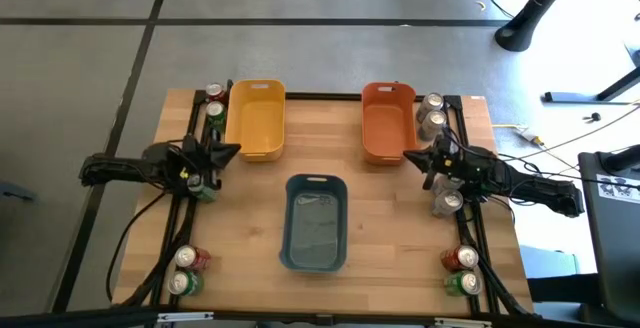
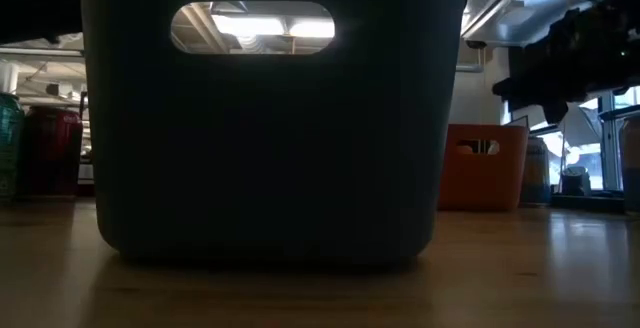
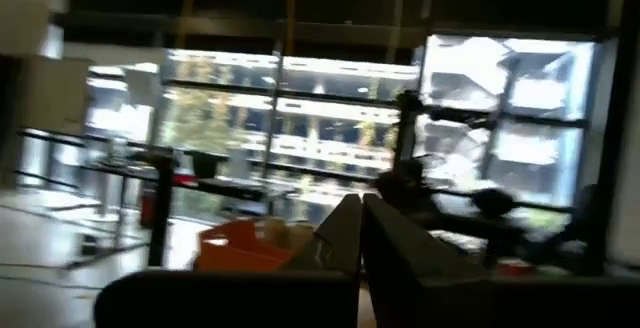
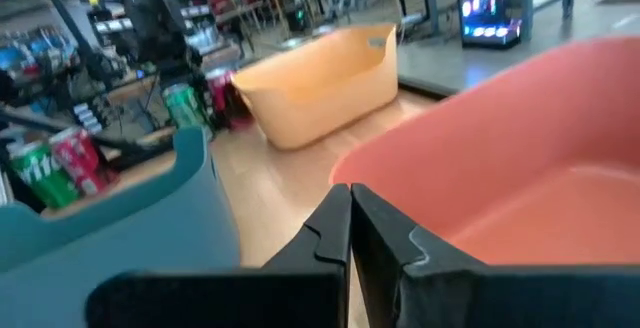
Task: Sort soda cans
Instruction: Put the green soda can into the yellow bin
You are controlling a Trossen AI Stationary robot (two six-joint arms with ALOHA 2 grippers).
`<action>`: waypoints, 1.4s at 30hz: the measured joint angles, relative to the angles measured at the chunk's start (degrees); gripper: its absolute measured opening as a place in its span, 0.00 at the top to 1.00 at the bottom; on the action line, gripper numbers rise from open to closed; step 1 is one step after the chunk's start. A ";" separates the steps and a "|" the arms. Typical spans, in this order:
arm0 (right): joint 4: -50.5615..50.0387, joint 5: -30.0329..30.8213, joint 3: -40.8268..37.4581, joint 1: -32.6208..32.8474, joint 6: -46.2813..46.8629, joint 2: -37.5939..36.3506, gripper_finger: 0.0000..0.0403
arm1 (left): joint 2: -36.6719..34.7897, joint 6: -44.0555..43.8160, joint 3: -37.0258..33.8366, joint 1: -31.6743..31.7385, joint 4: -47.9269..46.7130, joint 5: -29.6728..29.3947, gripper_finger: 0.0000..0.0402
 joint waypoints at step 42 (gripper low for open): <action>17.04 4.05 0.15 -0.02 -13.74 7.00 0.97 | 3.18 -3.18 12.29 14.30 -32.52 -29.75 1.00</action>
